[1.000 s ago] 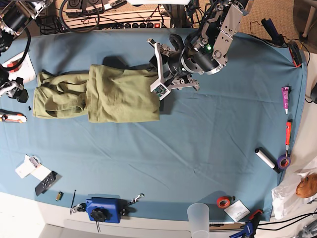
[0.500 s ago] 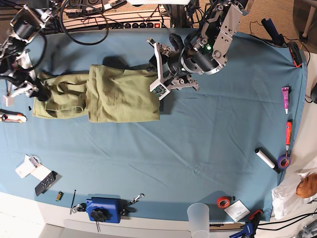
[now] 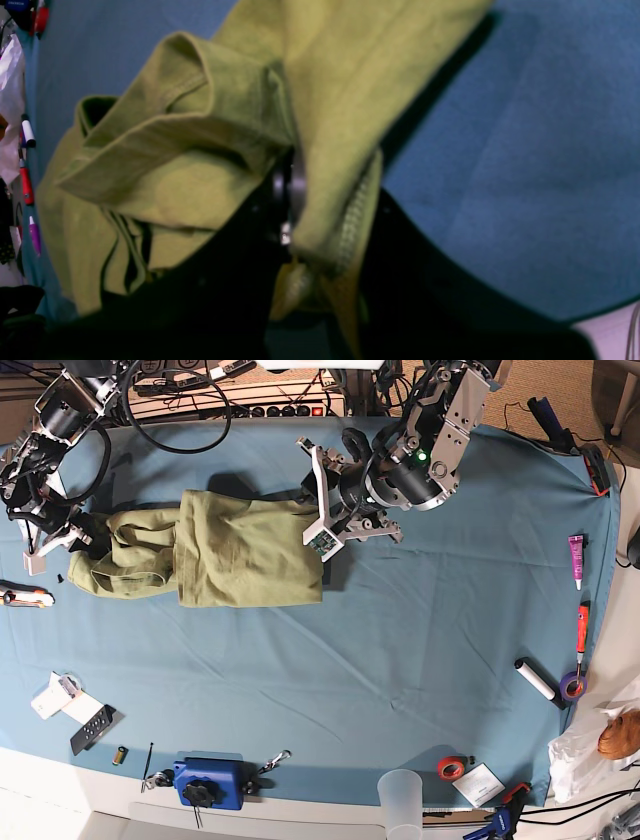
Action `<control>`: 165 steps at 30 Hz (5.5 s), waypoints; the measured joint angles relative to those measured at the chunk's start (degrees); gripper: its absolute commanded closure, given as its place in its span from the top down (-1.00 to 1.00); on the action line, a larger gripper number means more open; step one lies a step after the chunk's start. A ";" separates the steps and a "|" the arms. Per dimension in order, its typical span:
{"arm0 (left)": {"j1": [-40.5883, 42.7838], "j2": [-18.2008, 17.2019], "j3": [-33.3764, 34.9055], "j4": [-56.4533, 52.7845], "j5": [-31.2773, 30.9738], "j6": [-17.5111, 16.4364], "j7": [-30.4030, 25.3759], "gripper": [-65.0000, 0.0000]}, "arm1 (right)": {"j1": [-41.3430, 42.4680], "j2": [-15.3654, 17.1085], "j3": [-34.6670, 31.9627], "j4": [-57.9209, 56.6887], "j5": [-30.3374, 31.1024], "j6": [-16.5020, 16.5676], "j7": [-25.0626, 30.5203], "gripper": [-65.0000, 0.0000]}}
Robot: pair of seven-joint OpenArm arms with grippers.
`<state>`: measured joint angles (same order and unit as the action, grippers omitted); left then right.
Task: Layout the t-shirt on the table in an organized manner, then fold the t-shirt properly
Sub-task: 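Fold the strip's other end inward with the right gripper, then lift and fold the bundle over onto itself with the right gripper, then press and tuck the folded bundle with both grippers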
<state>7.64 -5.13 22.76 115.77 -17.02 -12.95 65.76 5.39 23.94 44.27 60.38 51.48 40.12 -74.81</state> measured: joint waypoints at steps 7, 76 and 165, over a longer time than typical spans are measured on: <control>0.00 0.00 0.00 0.00 0.02 0.74 0.87 -0.26 | 0.13 -0.33 0.98 12.09 -10.05 -0.37 1.20 -1.00; 10.88 -5.16 -23.69 11.85 -9.16 -0.44 0.15 -0.26 | -14.75 -11.72 -48.39 70.73 -33.48 -8.09 4.37 -0.38; 1.68 -2.84 -0.11 4.15 -7.34 -12.41 -12.87 -0.26 | -0.96 -11.93 -15.37 40.24 -28.57 -7.56 11.58 -1.00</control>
<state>9.32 -7.97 22.65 119.92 -24.36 -25.36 52.88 4.43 12.01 28.91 100.62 22.92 32.56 -63.22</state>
